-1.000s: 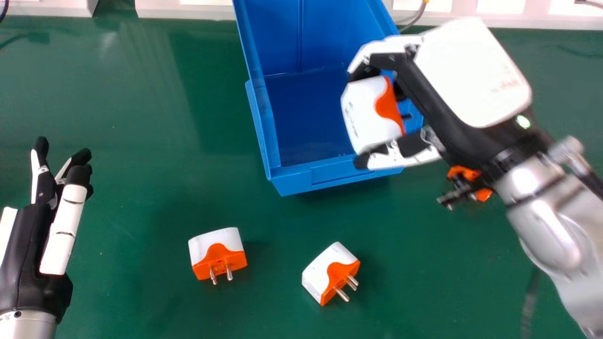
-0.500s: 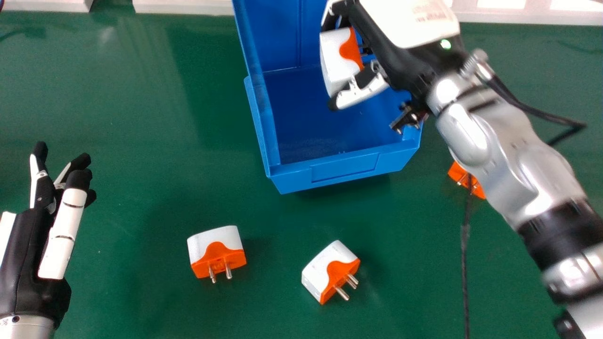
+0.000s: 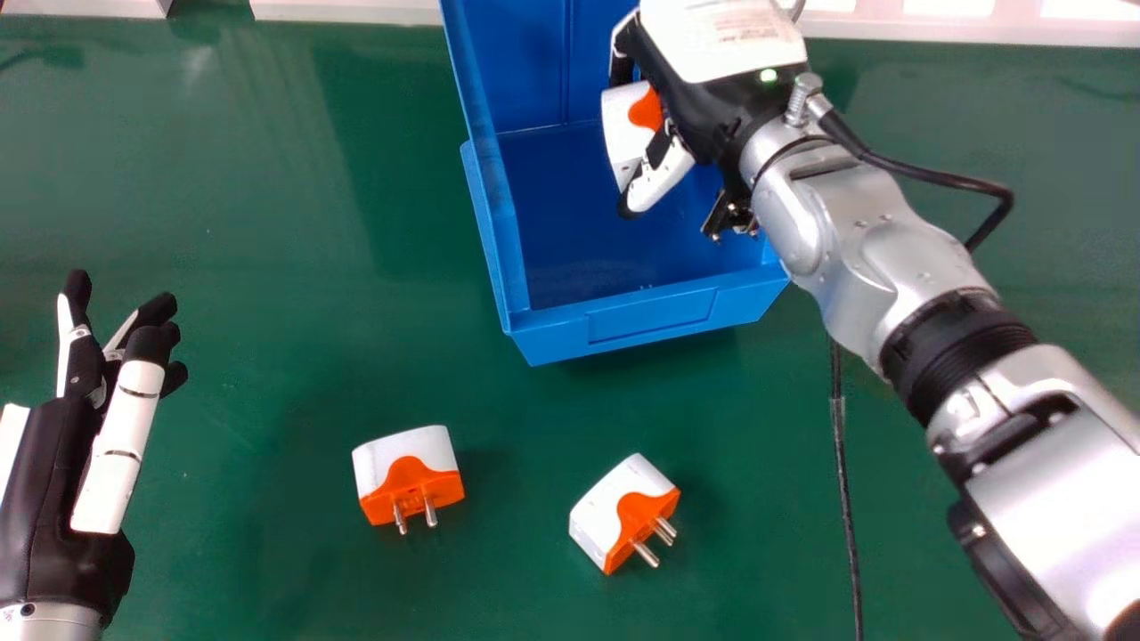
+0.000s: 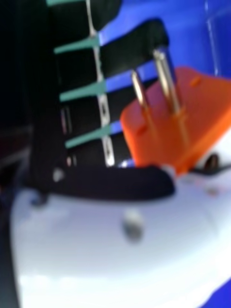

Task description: Pick all objects and put in blue box

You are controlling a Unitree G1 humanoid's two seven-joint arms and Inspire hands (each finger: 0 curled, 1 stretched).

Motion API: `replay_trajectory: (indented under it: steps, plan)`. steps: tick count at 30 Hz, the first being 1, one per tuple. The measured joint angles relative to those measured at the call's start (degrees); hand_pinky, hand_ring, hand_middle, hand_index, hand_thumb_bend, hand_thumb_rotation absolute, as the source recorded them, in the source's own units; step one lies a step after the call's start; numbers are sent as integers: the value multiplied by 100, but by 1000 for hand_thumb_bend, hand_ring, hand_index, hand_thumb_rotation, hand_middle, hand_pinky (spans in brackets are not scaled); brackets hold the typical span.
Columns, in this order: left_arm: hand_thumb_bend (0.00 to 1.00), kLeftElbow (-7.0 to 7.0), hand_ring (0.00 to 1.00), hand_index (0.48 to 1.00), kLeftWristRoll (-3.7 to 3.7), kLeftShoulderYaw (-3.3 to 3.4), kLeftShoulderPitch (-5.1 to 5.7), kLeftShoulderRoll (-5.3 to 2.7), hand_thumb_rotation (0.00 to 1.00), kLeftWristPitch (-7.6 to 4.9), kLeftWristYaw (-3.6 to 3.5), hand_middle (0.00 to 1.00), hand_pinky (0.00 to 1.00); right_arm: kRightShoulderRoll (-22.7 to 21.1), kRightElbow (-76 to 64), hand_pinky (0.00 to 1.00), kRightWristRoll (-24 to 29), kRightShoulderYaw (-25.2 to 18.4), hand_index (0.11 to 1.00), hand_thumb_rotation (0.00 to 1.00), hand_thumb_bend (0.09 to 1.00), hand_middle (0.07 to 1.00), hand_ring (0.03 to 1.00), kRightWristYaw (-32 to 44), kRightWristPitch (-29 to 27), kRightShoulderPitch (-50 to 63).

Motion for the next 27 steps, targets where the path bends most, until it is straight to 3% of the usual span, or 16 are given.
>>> replay_trajectory:
  steps: [4, 10, 14, 17, 23, 27]
  plan:
    - [581, -60, 913, 922, 24, -5, 30, -15, 853, -7, 21, 918, 876, 105, 239, 202, 47, 74, 473, 149, 493, 352, 289, -21, 37, -37]
    - [627, -119, 926, 933, 50, -34, 48, -49, 849, -8, 48, 927, 904, 149, 364, 416, 45, 253, 491, 155, 502, 603, 527, -3, 23, -38]
    - [630, -124, 930, 941, 52, -59, 46, -55, 847, -2, 84, 930, 916, 148, 334, 700, 5, 453, 815, 480, 636, 858, 820, 124, 81, -38]
    - [638, -130, 933, 945, 73, -66, 44, -66, 859, -1, 144, 932, 917, 154, 285, 838, 13, 509, 941, 617, 660, 973, 951, 304, 207, -38]
    - [636, -126, 936, 943, 131, -121, 10, -69, 853, -2, 169, 928, 918, 155, 104, 954, 16, 558, 1000, 713, 662, 1000, 1000, 345, 370, -38]
    - [626, -128, 938, 944, 174, -145, 7, -83, 853, 0, 229, 932, 926, 153, -3, 967, 20, 590, 1000, 701, 645, 1000, 1000, 328, 390, -38]
